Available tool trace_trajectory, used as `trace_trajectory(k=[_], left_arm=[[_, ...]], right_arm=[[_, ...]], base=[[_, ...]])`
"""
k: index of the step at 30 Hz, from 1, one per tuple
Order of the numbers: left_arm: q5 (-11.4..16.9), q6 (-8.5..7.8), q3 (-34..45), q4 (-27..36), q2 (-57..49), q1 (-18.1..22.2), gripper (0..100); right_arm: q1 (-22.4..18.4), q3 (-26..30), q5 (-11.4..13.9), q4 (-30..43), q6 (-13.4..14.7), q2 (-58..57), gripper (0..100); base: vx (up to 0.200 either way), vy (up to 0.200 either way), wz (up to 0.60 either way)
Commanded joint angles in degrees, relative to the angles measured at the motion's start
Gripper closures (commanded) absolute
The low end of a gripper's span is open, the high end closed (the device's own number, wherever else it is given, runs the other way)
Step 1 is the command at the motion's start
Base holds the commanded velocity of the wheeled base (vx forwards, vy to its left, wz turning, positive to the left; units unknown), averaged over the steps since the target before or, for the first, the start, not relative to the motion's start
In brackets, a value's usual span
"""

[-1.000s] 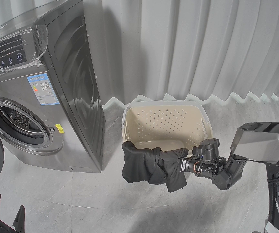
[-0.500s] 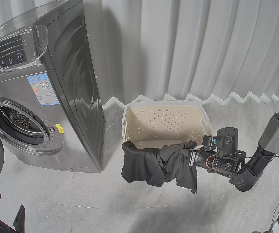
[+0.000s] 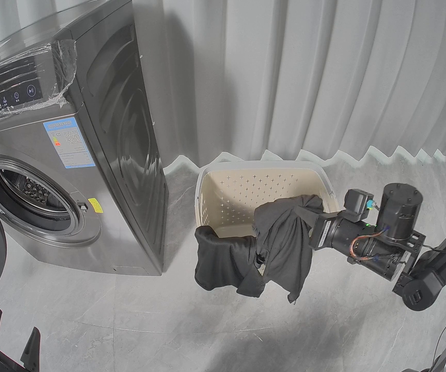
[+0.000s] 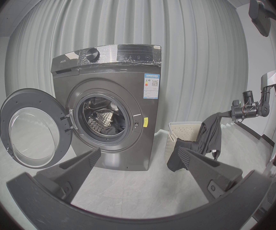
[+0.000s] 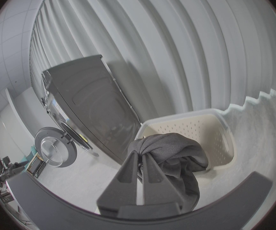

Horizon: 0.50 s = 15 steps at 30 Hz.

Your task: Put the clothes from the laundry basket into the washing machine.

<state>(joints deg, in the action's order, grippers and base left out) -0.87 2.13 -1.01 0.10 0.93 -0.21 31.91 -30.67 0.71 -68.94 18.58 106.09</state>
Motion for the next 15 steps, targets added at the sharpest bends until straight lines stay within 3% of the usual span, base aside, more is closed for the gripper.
trace_trajectory(k=[1, 8, 15], left_arm=[[0.0, 0.06, 0.9, 0.0, -0.9, 0.0, 0], [0.0, 0.06, 0.9, 0.0, -0.9, 0.0, 0], [0.0, -0.2, 0.9, 0.0, -0.9, 0.0, 0]], right_arm=[[0.6, 1.8, -1.0, 0.5, -1.7, -11.5, 100], [1.0, 2.9, -1.6, 0.6, -8.2, -22.5, 100], [-2.7, 2.9, -1.0, 0.8, -13.8, -25.4, 100]], base=[[0.0, 0.0, 0.0], [0.0, 0.0, 0.0], [0.0, 0.0, 0.0]])
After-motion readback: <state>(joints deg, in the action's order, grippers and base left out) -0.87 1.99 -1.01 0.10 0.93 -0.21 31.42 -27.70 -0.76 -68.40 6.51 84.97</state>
